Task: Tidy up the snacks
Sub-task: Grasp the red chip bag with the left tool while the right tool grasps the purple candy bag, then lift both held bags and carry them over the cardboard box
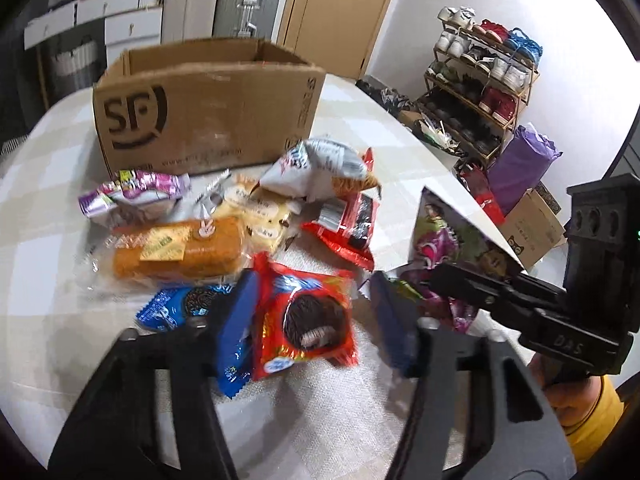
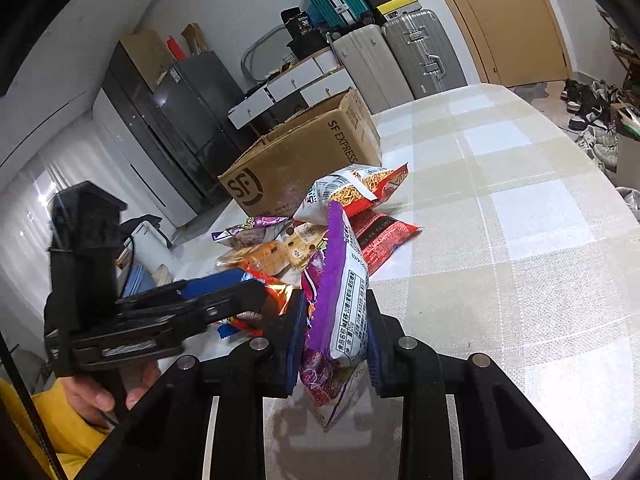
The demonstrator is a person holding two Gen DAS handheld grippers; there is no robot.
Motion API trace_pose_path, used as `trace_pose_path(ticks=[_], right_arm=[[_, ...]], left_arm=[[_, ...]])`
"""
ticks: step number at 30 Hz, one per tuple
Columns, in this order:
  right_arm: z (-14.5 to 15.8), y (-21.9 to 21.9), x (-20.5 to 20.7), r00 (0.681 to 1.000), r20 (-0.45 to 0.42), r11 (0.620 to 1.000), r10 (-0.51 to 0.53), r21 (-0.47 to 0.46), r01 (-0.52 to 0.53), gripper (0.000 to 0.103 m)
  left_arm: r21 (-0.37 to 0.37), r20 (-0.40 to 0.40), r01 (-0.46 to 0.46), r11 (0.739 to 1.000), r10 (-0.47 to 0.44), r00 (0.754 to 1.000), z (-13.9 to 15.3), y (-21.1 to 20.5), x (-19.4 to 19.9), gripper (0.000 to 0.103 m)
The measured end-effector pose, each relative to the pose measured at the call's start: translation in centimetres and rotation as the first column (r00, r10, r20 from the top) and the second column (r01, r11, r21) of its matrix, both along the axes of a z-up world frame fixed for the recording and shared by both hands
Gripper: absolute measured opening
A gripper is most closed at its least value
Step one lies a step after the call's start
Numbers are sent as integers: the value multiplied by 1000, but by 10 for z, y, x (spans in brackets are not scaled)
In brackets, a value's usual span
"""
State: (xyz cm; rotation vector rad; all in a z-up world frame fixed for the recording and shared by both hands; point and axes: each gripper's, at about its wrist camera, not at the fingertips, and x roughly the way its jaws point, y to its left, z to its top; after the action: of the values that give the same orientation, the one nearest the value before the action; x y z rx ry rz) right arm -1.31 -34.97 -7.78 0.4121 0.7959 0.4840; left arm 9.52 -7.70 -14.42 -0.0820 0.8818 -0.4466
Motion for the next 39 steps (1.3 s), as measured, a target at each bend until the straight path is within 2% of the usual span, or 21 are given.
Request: trace_pose_path(ticks=[3, 9, 10, 12, 14, 16, 17, 18, 23, 29, 39], right_arm=[[-3, -2, 0, 1000, -7, 1000, -1, 7, 1, 27], [-4, -4, 2, 1000, -9, 1000, 2, 13, -2, 27], [-4, -3, 2, 1000, -8, 1000, 4, 12, -4, 27], [-4, -3, 1, 1000, -7, 1000, 4, 10, -4, 27], [-4, -2, 1, 1000, -7, 1000, 4, 10, -4, 27], [-4, -3, 1, 1000, -6, 1000, 1, 11, -1, 27], [-4, -3, 1, 1000, -6, 1000, 0, 12, 0, 27], [-4, -3, 1, 1000, -6, 1000, -3, 11, 3, 27], [-5, -3, 0, 1000, -6, 1000, -6, 14, 6, 27], [-4, -5, -2, 1000, -5, 1000, -17, 17, 18, 27], [10, -8, -11, 999, 18, 999, -36, 11, 36, 27]], left_arm=[[-8, -19, -8, 1000, 8, 1000, -4, 2, 2, 29], [52, -9, -27, 998, 27, 1000, -8, -2, 1, 27], [60, -5, -31, 998, 32, 999, -9, -3, 1, 29], [81, -22, -37, 996, 39, 999, -10, -5, 2, 46], [81, -31, -11, 997, 13, 999, -12, -9, 1, 50], [91, -31, 8, 996, -5, 999, -14, -14, 1, 50], [104, -32, 15, 994, -12, 999, -15, -17, 0, 49], [110, -37, 19, 994, -15, 999, -16, -18, 1, 42], [71, -52, 30, 997, -27, 998, -14, -16, 1, 32], [82, -14, 58, 995, -57, 998, -3, -22, -8, 22], [55, 31, 61, 997, -62, 998, 18, -11, -29, 21]])
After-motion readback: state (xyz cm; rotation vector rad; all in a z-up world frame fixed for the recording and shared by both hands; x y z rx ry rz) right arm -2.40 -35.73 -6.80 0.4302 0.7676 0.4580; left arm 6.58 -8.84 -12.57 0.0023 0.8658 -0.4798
